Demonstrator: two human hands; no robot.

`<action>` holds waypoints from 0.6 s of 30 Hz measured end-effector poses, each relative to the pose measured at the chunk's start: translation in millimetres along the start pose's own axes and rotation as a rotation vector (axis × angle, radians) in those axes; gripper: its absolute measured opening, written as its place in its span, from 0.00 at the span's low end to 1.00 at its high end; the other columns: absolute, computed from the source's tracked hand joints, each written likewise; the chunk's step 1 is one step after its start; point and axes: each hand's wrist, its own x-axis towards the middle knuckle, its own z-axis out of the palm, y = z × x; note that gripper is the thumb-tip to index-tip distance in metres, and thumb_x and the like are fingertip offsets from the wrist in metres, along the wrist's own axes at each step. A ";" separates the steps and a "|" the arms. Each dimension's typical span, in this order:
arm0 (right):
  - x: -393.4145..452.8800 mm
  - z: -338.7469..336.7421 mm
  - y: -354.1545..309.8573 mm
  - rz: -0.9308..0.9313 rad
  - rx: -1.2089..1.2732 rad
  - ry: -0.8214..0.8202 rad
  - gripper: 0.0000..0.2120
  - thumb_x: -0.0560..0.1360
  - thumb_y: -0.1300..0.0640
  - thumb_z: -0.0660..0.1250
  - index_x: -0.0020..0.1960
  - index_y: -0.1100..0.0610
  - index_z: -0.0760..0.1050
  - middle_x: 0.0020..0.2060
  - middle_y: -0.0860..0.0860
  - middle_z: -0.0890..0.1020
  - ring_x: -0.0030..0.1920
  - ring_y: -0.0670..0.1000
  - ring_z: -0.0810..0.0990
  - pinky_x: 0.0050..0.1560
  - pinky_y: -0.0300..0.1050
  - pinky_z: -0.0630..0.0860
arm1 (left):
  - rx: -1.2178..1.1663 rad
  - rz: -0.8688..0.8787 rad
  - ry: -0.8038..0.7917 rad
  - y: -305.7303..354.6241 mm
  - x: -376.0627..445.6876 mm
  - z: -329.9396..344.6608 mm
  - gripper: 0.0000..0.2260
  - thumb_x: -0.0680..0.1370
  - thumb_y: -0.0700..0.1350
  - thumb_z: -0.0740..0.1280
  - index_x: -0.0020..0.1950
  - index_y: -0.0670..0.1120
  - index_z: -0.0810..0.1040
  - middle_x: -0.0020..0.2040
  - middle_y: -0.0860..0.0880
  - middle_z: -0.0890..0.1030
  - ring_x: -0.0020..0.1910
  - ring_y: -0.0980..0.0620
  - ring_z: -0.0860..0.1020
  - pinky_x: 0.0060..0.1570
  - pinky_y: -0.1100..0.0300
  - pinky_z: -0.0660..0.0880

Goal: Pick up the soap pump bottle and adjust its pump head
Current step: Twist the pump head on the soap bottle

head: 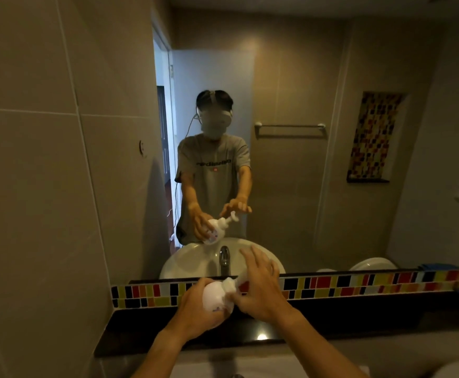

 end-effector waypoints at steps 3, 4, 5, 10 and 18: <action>1.9 -1.0 -5.1 0.380 0.475 0.039 0.50 0.69 0.42 0.72 0.80 0.54 0.49 0.78 0.55 0.60 0.77 0.59 0.61 0.76 0.61 0.61 | -0.101 -0.073 -0.014 3.1 -1.3 3.8 0.29 0.62 0.60 0.78 0.59 0.59 0.69 0.56 0.56 0.76 0.51 0.54 0.78 0.40 0.67 0.77; 3.2 -0.3 -6.5 0.475 0.628 0.015 0.46 0.70 0.45 0.73 0.79 0.56 0.52 0.75 0.57 0.65 0.73 0.59 0.67 0.70 0.60 0.69 | -0.133 -0.086 -0.018 4.7 -1.6 5.6 0.28 0.63 0.59 0.78 0.58 0.59 0.69 0.55 0.56 0.76 0.50 0.54 0.79 0.39 0.67 0.77; 4.3 0.7 -8.2 0.543 0.756 -0.035 0.40 0.71 0.49 0.72 0.76 0.58 0.57 0.71 0.58 0.70 0.67 0.58 0.73 0.63 0.56 0.75 | -0.168 -0.090 -0.019 6.9 -1.8 7.8 0.26 0.64 0.57 0.78 0.57 0.60 0.70 0.55 0.55 0.77 0.50 0.55 0.79 0.37 0.68 0.78; 8.6 5.6 -15.4 0.620 0.983 -0.127 0.09 0.76 0.56 0.66 0.55 0.58 0.77 0.51 0.58 0.83 0.51 0.55 0.82 0.52 0.51 0.79 | -0.232 -0.071 -0.037 16.9 -4.0 18.4 0.26 0.64 0.60 0.77 0.57 0.63 0.69 0.55 0.57 0.77 0.52 0.56 0.80 0.39 0.67 0.79; 4.3 18.4 -25.5 0.729 0.952 0.120 0.13 0.74 0.50 0.72 0.54 0.58 0.78 0.48 0.54 0.83 0.48 0.52 0.82 0.44 0.44 0.78 | 0.039 -0.031 0.125 13.4 -6.1 33.3 0.34 0.63 0.56 0.78 0.62 0.63 0.63 0.57 0.59 0.69 0.55 0.56 0.71 0.49 0.67 0.71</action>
